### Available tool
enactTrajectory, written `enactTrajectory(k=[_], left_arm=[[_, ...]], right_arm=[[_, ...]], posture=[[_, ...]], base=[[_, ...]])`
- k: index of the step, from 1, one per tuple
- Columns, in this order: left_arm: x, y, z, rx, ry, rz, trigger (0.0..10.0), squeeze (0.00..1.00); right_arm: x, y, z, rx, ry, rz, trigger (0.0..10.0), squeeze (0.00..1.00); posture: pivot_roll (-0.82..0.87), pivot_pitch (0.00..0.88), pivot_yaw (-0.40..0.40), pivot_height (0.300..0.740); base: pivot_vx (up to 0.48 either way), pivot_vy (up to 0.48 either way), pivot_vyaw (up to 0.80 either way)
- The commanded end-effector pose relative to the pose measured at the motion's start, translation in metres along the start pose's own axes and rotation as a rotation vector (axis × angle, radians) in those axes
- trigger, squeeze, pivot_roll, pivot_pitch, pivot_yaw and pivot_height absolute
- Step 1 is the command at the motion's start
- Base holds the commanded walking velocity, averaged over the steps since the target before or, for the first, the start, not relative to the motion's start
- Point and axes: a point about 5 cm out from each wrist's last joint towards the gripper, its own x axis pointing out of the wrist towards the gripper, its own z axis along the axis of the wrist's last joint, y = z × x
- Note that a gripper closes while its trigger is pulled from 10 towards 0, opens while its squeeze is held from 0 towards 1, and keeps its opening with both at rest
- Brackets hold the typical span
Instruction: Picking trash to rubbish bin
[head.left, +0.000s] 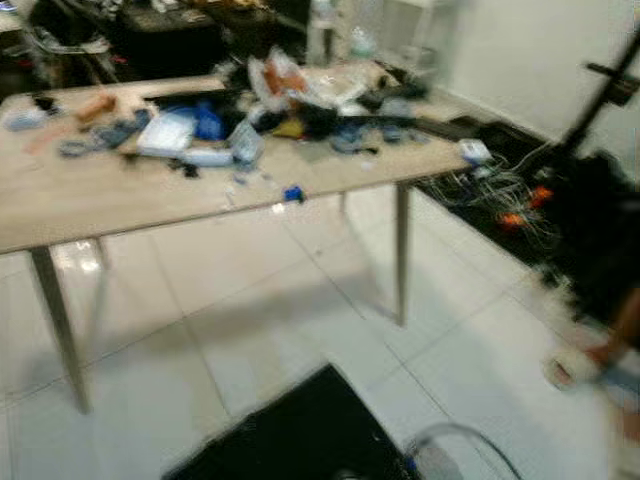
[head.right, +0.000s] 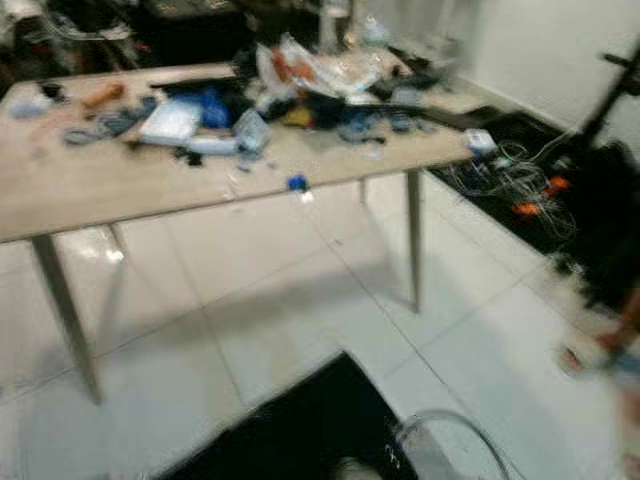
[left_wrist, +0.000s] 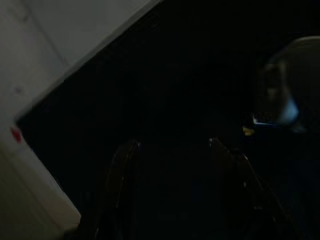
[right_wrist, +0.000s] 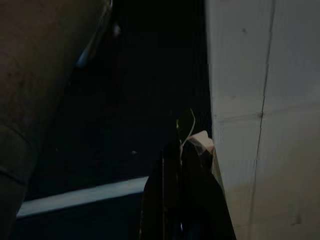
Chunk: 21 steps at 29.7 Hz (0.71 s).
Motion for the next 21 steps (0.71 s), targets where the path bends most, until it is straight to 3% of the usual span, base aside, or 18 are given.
enactTrajectory(k=[1,21], left_arm=[[-0.001,0.0011,-0.0071,0.002,0.025,0.0,10.0,0.0],[-0.0009,0.0015,-0.0064,0.016,0.021,-0.005,10.0,0.0]], right_arm=[[0.0009,0.005,0.0046,-0.002,-0.011,0.014,10.0,0.0],[0.0008,0.0043,0.0002,-0.009,-0.002,0.0,10.0,0.0]], posture=[[0.12,0.037,0.001,0.74],[0.13,0.033,0.002,0.74]], base=[[-0.277,0.0,-0.8],[-0.276,0.0,-0.8]])
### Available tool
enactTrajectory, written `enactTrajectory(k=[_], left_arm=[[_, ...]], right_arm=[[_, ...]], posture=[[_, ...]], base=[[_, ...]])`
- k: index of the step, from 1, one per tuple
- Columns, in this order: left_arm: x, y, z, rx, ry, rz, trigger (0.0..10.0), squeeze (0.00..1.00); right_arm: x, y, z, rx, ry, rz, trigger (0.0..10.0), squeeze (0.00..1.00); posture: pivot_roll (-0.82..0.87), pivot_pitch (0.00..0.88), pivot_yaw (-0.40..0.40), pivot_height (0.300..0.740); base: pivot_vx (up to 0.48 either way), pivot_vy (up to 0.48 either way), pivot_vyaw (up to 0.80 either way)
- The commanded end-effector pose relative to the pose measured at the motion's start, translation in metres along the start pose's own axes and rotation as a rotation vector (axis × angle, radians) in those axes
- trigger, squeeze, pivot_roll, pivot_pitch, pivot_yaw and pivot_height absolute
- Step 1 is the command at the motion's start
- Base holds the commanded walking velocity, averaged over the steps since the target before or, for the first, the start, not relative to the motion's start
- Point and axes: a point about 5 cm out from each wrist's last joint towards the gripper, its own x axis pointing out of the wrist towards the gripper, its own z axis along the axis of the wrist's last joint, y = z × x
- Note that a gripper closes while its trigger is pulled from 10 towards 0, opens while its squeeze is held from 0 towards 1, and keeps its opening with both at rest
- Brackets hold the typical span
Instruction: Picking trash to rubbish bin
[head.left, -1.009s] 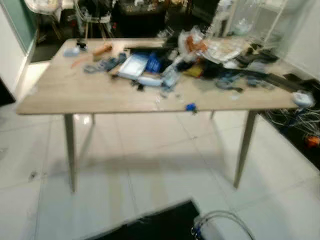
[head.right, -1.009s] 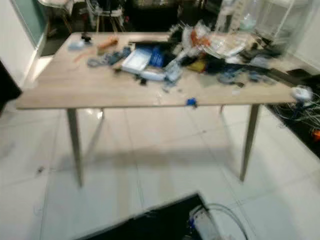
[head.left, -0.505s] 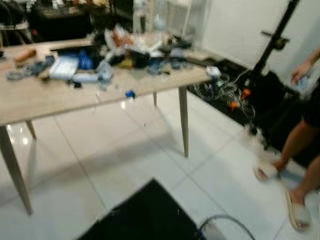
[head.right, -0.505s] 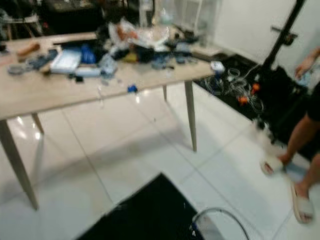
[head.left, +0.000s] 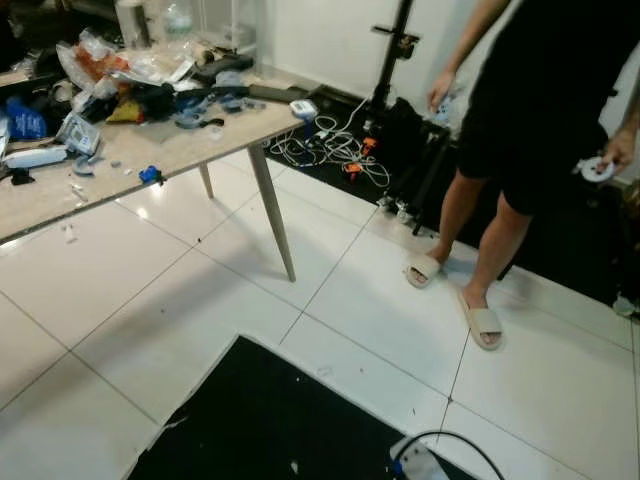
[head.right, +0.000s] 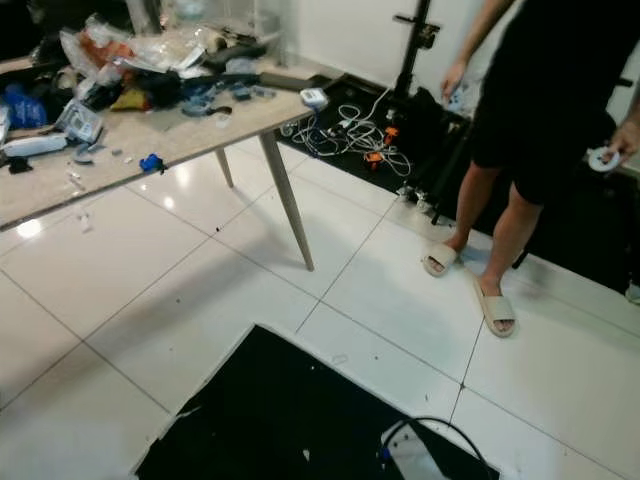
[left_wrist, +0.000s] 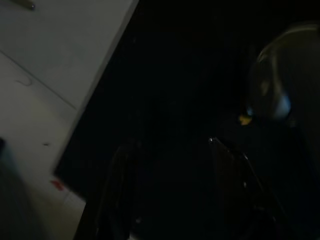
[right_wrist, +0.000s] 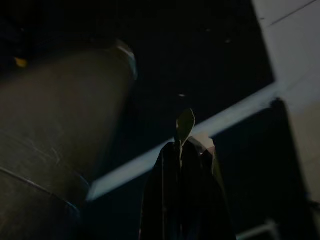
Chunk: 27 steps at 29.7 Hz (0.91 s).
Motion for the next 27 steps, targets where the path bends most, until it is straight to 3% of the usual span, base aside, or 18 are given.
enactTrajectory(k=[1,27], left_arm=[[-0.0005,-0.0006,-0.0033,0.013,0.013,-0.006,10.0,0.0],[-0.0012,-0.0087,-0.0032,0.028,-0.003,-0.026,10.0,0.0]], right_arm=[[-0.0006,-0.0001,-0.0118,-0.006,0.035,0.0,10.0,0.0],[-0.0006,-0.0013,-0.0093,-0.023,0.034,0.003,10.0,0.0]], posture=[[0.13,0.033,0.002,0.74],[0.14,0.037,-0.01,0.74]], base=[[-0.255,0.0,-0.8],[-0.01,0.0,-0.8]])
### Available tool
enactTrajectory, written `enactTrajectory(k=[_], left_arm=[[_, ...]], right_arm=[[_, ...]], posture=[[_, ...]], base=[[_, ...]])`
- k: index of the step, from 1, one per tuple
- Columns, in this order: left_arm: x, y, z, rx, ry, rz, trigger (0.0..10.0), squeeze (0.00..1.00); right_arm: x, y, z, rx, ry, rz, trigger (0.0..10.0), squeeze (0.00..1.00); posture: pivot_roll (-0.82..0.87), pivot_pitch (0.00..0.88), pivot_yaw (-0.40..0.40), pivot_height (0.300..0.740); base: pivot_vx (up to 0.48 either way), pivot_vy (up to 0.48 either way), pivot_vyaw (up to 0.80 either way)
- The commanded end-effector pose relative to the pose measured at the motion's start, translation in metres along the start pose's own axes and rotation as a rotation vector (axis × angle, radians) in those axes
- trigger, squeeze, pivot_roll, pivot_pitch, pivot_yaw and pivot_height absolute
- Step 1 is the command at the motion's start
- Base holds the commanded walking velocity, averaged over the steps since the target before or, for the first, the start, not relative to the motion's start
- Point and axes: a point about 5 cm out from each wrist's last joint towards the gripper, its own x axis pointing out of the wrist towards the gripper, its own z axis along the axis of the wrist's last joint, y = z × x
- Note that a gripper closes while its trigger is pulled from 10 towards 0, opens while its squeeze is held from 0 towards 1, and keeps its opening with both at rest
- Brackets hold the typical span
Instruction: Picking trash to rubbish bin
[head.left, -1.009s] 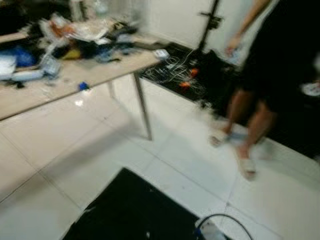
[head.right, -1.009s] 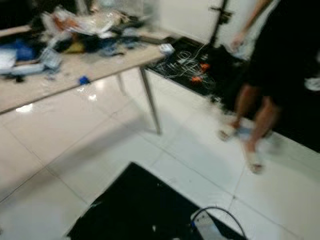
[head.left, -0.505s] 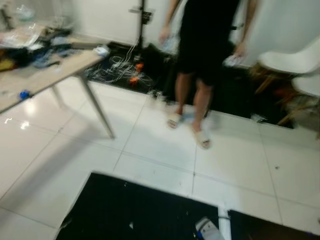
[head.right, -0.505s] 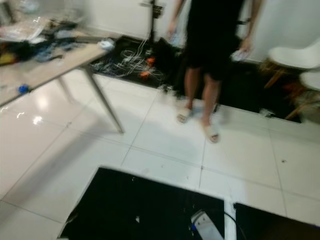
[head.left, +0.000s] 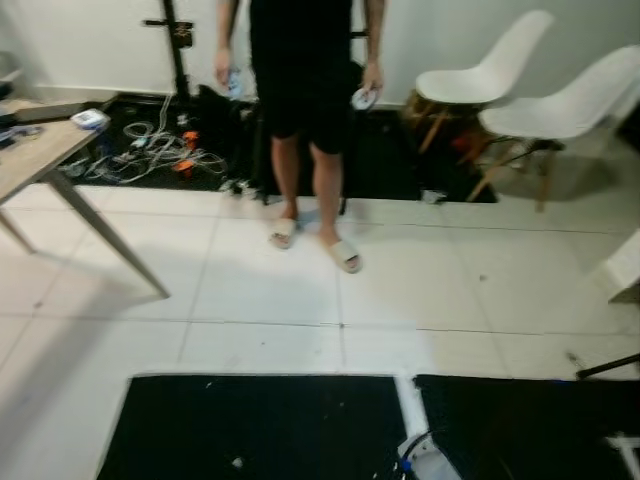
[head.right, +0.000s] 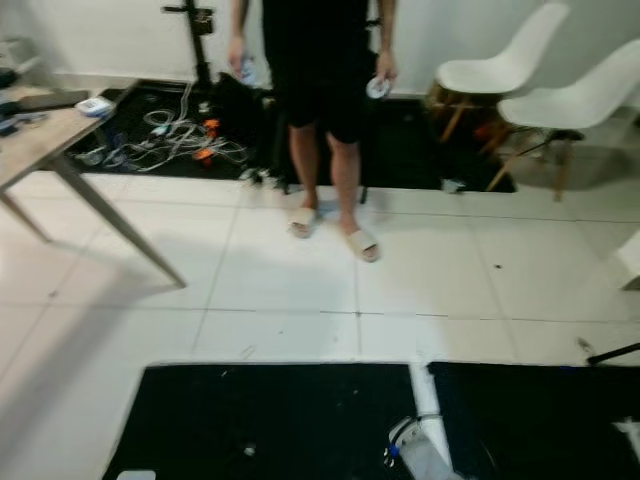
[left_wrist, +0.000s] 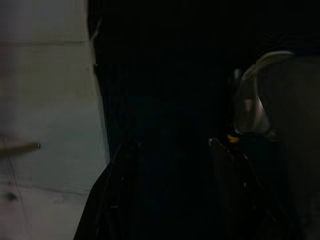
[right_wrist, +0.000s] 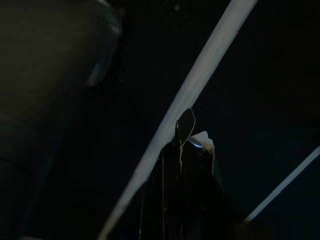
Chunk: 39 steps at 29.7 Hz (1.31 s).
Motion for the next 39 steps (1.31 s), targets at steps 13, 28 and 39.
enactTrajectory(k=[13,28,39], left_arm=[[-0.0009,-0.0035,-0.0038,-0.041,0.009,-0.014,10.0,0.0],[-0.0003,-0.0026,-0.001,-0.063,0.003,-0.021,10.0,0.0],[-0.0001,-0.0046,-0.0001,-0.081,0.002,-0.032,10.0,0.0]], right_arm=[[0.0001,0.0004,-0.0009,0.0,0.007,0.001,10.0,0.0],[0.0002,0.0012,-0.0004,0.006,0.007,0.002,10.0,0.0],[-0.0001,-0.0011,0.0011,0.003,0.005,-0.003,10.0,0.0]], posture=[[0.15,0.037,-0.011,0.74],[0.15,0.033,-0.009,0.74],[0.15,0.033,-0.016,0.74]], base=[[0.0,0.0,-0.8],[0.0,0.0,-0.8],[0.0,0.0,-0.8]])
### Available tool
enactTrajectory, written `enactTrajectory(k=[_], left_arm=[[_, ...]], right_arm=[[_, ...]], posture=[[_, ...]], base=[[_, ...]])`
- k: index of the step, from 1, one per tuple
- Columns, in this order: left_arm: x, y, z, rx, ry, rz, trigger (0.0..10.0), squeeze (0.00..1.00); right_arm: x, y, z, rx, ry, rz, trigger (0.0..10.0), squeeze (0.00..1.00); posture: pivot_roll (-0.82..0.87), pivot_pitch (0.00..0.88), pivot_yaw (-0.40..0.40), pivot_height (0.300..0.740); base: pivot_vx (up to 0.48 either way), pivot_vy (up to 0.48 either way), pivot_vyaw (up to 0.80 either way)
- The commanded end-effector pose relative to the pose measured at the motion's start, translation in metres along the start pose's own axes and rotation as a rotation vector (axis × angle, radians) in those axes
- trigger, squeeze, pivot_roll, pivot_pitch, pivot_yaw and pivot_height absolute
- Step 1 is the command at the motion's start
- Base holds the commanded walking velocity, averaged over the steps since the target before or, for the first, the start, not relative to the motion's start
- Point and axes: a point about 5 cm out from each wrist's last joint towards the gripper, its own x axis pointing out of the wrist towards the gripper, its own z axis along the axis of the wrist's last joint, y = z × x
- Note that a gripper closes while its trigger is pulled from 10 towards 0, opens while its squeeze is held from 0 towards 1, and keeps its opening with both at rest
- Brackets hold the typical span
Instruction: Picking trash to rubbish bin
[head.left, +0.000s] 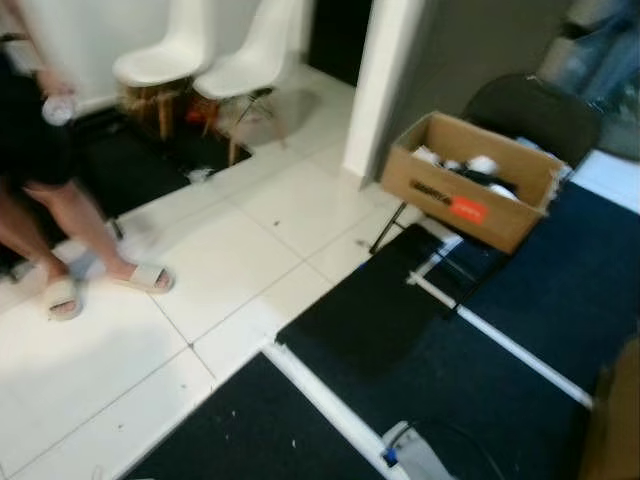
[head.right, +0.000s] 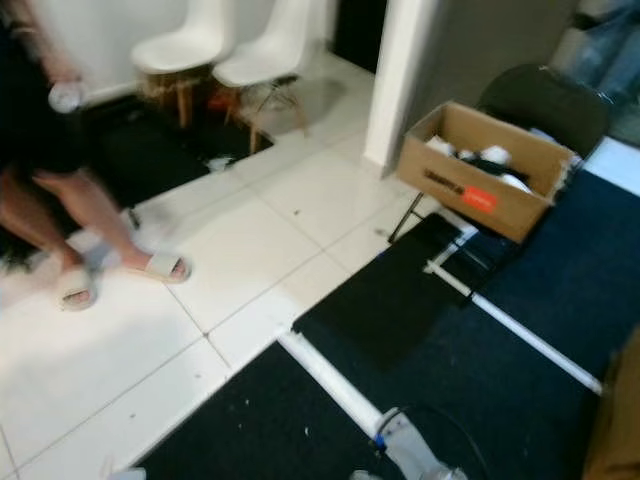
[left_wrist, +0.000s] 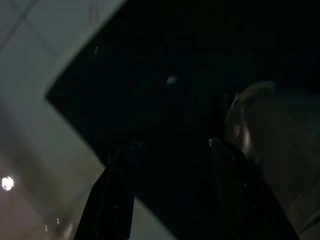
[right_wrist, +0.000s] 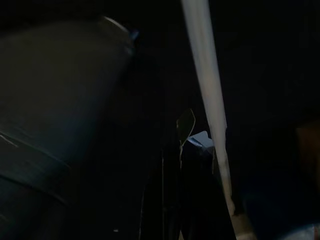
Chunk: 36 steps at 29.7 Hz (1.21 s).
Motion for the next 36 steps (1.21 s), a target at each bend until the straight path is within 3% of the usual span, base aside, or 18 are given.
enactTrajectory(k=[1,11,12,14,18,24,30,36], left_arm=[[-0.002,-0.001,-0.011,-0.014,0.034,-0.007,10.0,0.0],[-0.002,-0.003,-0.012,-0.014,0.034,-0.013,10.0,0.0],[-0.002,-0.003,-0.011,-0.011,0.033,-0.017,10.0,0.0],[-0.002,-0.003,-0.011,-0.011,0.033,-0.019,10.0,0.0],[-0.002,-0.003,-0.01,-0.009,0.031,-0.022,10.0,0.0],[-0.002,-0.003,-0.011,-0.01,0.031,-0.021,10.0,0.0],[-0.003,-0.003,-0.014,-0.022,0.038,-0.017,10.0,0.0],[-0.003,-0.003,-0.017,-0.026,0.043,-0.017,10.0,0.0]], right_arm=[[0.0,0.001,-0.002,0.006,0.01,0.001,10.0,0.0],[0.0,-0.002,0.003,0.025,-0.016,-0.007,10.0,0.0],[-0.001,-0.005,0.022,0.1,-0.093,-0.003,10.0,0.0],[-0.001,-0.006,0.03,0.127,-0.123,-0.001,10.0,0.0],[-0.007,-0.011,0.069,0.221,-0.265,0.056,10.0,0.0],[-0.012,-0.013,0.098,0.22,-0.35,0.086,10.0,0.0],[-0.019,-0.011,0.125,0.224,-0.422,0.111,10.0,0.0],[-0.023,-0.01,0.138,0.228,-0.471,0.125,10.0,0.0]], posture=[[0.15,0.033,-0.016,0.74],[0.14,0.035,-0.02,0.74],[0.14,0.034,-0.02,0.74],[0.14,0.034,-0.02,0.74],[0.14,0.03,-0.023,0.74],[0.15,0.029,-0.031,0.74],[0.17,0.034,-0.037,0.74],[0.17,0.042,-0.035,0.74]], base=[[0.0,0.0,-0.8],[0.0,0.0,-0.8],[0.255,0.0,0.0],[0.255,0.0,0.0],[0.315,0.0,0.0],[0.33,0.0,0.0],[0.336,0.0,-0.8],[0.336,0.0,-0.75]])
